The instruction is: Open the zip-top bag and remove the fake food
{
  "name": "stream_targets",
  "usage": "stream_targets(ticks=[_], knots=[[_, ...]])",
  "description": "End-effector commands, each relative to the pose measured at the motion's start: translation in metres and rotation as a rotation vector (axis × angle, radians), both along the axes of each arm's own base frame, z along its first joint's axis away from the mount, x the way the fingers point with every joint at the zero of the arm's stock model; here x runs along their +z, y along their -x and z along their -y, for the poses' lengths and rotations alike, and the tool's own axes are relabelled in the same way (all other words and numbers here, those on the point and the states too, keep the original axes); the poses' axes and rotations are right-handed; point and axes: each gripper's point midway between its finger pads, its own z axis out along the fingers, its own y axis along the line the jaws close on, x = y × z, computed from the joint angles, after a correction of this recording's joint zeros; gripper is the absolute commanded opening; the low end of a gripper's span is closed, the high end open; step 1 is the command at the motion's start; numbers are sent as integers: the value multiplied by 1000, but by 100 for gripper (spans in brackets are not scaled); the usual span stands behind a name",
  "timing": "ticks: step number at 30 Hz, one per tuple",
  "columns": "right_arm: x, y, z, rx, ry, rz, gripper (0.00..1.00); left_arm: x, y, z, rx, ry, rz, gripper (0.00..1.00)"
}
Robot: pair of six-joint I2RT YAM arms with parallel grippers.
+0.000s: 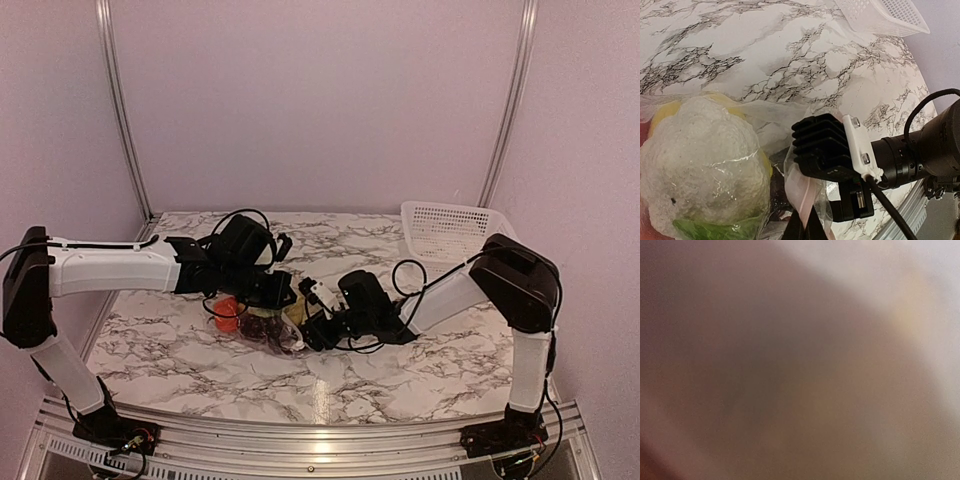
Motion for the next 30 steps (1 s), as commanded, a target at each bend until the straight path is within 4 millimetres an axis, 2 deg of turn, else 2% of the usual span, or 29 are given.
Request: stream_targets(ticks=[1,3,8,14,25,28,30], knots=[[-36,24,24,21,142,-110,54,-11,0,1,-17,-13,-9,0],[-36,28,22,37,132,-130,48,-14,0,1,-23,-24,-11,0],[-33,28,13,59,114,-152,20,-16,0,3,-28,-20,-17,0],[3,21,1,67,47,-105,1,-18,0,4,-33,-20,-14,0],[97,-4,1,-24,-93,94,0,-16,3,-3,-26,-21,-6,0],[118,-8,5,-57,-119,136,0,-9,2,-7,-13,-18,10,0],[134,-9,9,-79,-143,172,0,3,-2,-10,6,5,20,0]])
